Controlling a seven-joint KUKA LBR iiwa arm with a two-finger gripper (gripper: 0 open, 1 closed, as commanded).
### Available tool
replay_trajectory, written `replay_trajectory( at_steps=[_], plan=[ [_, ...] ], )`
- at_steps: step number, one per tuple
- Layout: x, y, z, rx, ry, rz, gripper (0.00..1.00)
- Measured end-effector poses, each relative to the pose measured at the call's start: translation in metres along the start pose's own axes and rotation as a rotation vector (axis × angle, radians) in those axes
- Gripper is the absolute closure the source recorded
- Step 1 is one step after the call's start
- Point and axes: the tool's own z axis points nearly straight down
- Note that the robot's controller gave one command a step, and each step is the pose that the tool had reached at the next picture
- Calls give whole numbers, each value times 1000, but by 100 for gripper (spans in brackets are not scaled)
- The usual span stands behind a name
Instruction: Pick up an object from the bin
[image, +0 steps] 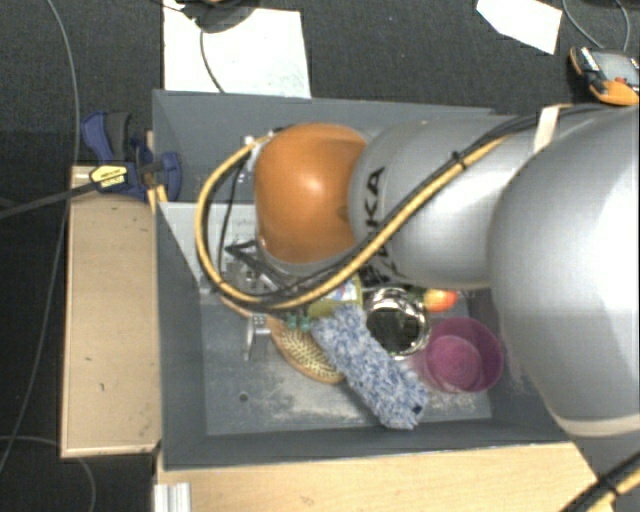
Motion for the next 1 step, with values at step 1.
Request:
replay_trajectory(
  at_steps=[1],
  plan=[
    [-2,-1,-4,-2,-7,5,0]
  ],
)
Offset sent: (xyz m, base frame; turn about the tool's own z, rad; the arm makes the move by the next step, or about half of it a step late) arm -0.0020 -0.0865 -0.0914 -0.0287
